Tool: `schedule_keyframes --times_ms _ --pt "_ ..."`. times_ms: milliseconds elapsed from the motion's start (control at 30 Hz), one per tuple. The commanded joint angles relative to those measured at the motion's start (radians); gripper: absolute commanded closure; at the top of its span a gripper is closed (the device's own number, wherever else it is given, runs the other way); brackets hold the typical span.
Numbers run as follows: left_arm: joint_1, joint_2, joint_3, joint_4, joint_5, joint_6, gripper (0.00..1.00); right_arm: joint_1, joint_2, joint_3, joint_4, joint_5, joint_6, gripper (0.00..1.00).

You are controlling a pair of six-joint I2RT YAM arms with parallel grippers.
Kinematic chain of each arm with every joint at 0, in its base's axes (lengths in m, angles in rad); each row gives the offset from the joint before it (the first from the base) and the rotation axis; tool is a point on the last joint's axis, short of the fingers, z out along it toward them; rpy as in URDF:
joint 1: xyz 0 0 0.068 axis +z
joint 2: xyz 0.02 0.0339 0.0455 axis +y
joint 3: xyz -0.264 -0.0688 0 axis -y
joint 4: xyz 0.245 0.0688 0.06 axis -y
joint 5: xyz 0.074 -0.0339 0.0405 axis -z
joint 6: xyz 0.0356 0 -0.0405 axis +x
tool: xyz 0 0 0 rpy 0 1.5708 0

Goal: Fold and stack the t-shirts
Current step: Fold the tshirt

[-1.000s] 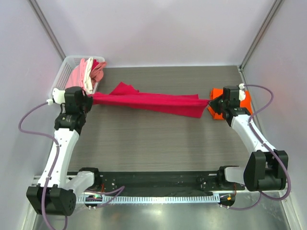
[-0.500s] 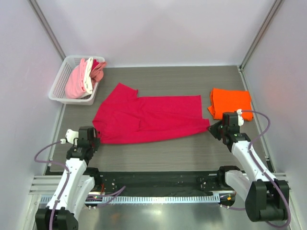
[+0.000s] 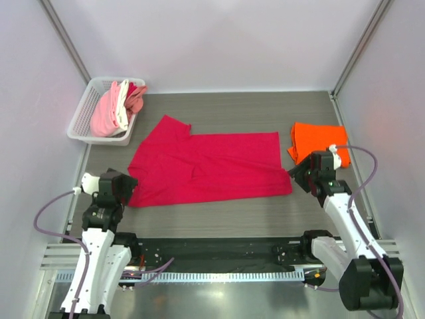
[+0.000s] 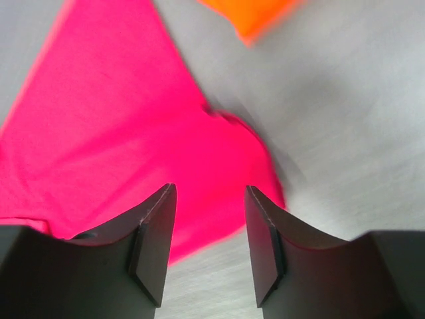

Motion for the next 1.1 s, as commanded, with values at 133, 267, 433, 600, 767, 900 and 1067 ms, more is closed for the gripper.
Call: schedule_keyframes --times_ms 133,267,433,600,767,900,1067 --pt "0.007 0.161 0.217 0.254 0.112 0.298 0.01 -0.004 0.288 0.338 0.084 0.004 -0.197 0.51" --pt "0.008 0.366 0.273 0.434 0.224 0.311 0.00 -0.005 0.487 0.438 0.158 -0.026 -0.221 0.52" --pt "0.007 0.691 0.414 0.536 0.291 0.318 0.02 -0.005 0.767 0.628 0.158 -0.017 -0.260 0.52" --pt "0.005 0.940 0.597 0.600 0.343 0.295 0.02 0.016 0.961 0.789 0.155 -0.008 -0.252 0.48" --pt "-0.012 1.236 0.812 0.625 0.405 0.229 0.03 0.041 1.142 0.930 0.135 0.013 -0.243 0.43" --pt "-0.029 1.376 0.982 0.608 0.414 0.199 0.05 0.055 1.201 0.979 0.133 0.020 -0.249 0.46" --pt "-0.043 1.514 1.154 0.542 0.431 0.258 0.06 0.055 1.251 0.995 0.129 0.043 -0.254 0.54"
